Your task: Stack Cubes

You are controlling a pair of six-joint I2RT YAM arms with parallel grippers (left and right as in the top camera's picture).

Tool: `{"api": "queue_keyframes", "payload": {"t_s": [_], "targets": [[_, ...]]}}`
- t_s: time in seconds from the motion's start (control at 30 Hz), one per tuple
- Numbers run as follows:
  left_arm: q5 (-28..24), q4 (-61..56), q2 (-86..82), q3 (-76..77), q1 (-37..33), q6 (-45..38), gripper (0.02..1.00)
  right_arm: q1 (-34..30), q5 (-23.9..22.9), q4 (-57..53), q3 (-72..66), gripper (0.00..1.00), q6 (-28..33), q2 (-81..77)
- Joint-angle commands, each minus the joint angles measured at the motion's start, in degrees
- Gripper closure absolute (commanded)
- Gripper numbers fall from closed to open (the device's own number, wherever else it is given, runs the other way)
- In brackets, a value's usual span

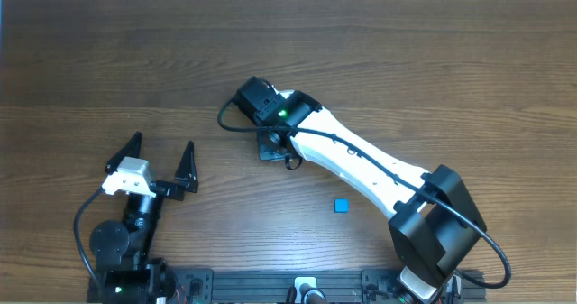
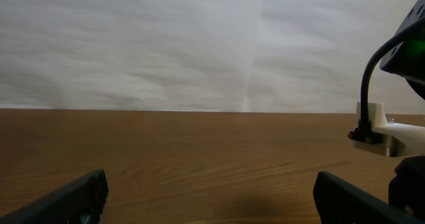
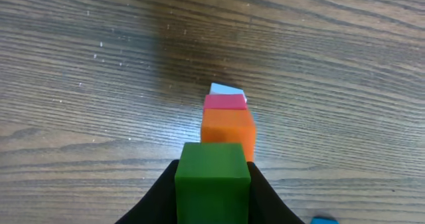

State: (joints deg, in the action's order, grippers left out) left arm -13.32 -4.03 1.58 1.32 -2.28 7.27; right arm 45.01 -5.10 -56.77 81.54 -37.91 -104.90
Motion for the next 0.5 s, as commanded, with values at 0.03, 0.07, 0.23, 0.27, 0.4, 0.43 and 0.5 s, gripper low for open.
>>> {"api": "queue_keyframes", "payload": {"t_s": [0.03, 0.07, 0.23, 0.27, 0.4, 0.43, 0.5], "targets": [[-0.28, -0.28, -0.28, -0.44, -0.26, -0.90, 0.020, -0.83, -1.03, 0.20, 0.22, 0.818, -0.17, -0.02], [-0.28, -0.28, -0.28, -0.44, -0.26, -0.90, 0.020, -0.96, -1.18, 0.20, 0.22, 0.820, -0.17, -0.02], [-0.28, -0.28, -0.28, -0.44, -0.26, -0.90, 0.020, -1.22, -1.90, 0.22, 0.22, 0.814, -0.20, -0.02], [-0.28, -0.28, -0.28, -0.44, -0.26, -0.90, 0.020, -1.22, -1.90, 0.22, 0.22, 0.812, -0.20, -0.02], [-0.28, -0.28, -0.28, -0.44, -0.26, -0.90, 0.020, -1.33, -2.08, 0.24, 0.22, 0.809, -0.17, -0.11], [-0.28, -0.28, -0.28, -0.44, -0.26, -0.90, 0.020, -1.49, -2.05, 0.22, 0.22, 0.809, -0.17, -0.13], [-0.28, -0.28, -0.28, -0.44, -0.26, -0.90, 0.020, -1.55, -2.08, 0.26, 0.22, 0.809, -0.17, -0.22]]}}
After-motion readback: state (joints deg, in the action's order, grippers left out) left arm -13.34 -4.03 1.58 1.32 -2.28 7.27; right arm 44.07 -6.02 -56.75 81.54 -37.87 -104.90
